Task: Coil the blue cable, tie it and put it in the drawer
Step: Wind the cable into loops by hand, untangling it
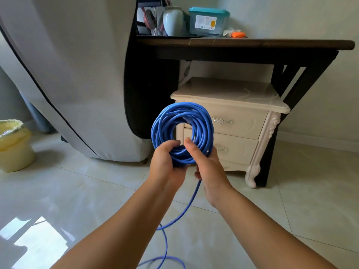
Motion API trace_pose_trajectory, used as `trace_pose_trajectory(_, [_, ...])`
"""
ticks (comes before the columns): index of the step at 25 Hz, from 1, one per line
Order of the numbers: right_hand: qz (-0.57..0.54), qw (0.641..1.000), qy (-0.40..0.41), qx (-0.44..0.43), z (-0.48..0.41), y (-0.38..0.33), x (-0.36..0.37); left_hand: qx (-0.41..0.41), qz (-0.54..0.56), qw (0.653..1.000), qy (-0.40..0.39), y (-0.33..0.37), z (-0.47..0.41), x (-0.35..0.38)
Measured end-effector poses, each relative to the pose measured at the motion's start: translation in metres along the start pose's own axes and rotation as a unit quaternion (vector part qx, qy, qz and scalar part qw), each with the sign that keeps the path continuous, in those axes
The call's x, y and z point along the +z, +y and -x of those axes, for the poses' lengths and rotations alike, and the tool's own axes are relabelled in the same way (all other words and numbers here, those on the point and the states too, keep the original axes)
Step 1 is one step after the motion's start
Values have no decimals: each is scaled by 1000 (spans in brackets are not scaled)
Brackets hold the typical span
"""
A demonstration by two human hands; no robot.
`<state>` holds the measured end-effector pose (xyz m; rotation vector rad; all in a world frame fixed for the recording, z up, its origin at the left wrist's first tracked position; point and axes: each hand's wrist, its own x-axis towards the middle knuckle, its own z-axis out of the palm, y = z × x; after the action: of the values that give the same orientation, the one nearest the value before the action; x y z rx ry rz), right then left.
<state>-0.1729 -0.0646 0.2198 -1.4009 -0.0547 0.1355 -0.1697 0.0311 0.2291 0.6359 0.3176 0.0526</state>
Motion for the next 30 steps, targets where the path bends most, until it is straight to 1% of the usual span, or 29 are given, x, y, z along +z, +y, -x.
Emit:
trace_pose_trajectory(2, [-23,999,2,32,-5,-2,-4,-2,-30,1000,6,-9,0,-3])
trace_pose_trajectory(3, [-39,998,3,40,-7,-3,-8,-2,-65,998,20,-14,-1,-4])
trace_pose_trajectory(5, [-70,997,22,30,-13,-5,-15,-12,-164,985,43,-24,0,-6])
trace_pose_trajectory(7, [-94,995,45,-1,-19,-5,-22,-30,-253,966,47,-32,2,-10])
trace_pose_trajectory(8, [-92,994,54,-14,-21,-6,-25,-44,-286,957,34,-35,2,-13])
trace_pose_trajectory(9, [-80,995,64,-22,-24,-7,-29,-63,-304,950,4,-36,3,-14])
trace_pose_trajectory(11, [-42,995,88,-30,-28,-10,-37,-86,-314,943,-73,-29,0,-19])
trace_pose_trajectory(12, [-20,994,100,-32,-29,-12,-41,-75,-310,942,-103,-21,-4,-23])
trace_pose_trajectory(14, [39,993,107,-40,-29,-16,-51,-13,-321,937,-139,-1,-10,-29])
trace_pose_trajectory(15, [81,991,99,-46,-28,-18,-56,33,-372,916,-145,9,-12,-31])
trace_pose_trajectory(16, [137,985,85,-56,-27,-21,-59,84,-452,875,-152,15,-12,-33])
trace_pose_trajectory(17, [212,973,63,-72,-26,-24,-62,130,-536,818,-163,19,-11,-33])
trace_pose_trajectory(18, [294,951,30,-91,-24,-26,-63,171,-608,754,-180,19,-11,-32])
trace_pose_trajectory(19, [370,922,-13,-111,-21,-28,-62,211,-656,696,-201,18,-11,-31])
trace_pose_trajectory(20, [427,893,-59,-127,-17,-29,-59,249,-688,646,-218,16,-12,-31])
trace_pose_trajectory(21, [461,870,-99,-143,-14,-30,-56,279,-707,609,-229,14,-13,-29])
trace_pose_trajectory(22, [477,856,-127,-155,-11,-30,-54,298,-715,589,-231,13,-13,-28])
trace_pose_trajectory(23, [485,847,-141,-169,-10,-29,-53,306,-717,585,-225,11,-13,-26])
trace_pose_trajectory(24, [491,839,-144,-184,-10,-28,-54,316,-713,589,-211,9,-11,-25])
trace_pose_trajectory(26, [500,830,-136,-206,-9,-25,-55,334,-700,605,-180,3,-8,-24])
trace_pose_trajectory(27, [495,833,-129,-209,-8,-24,-55,337,-691,616,-173,1,-6,-24])
trace_pose_trajectory(28, [481,843,-120,-208,-7,-24,-56,337,-678,629,-173,1,-6,-24])
trace_pose_trajectory(30, [428,880,-97,-184,-6,-24,-60,319,-652,665,-174,2,-6,-23])
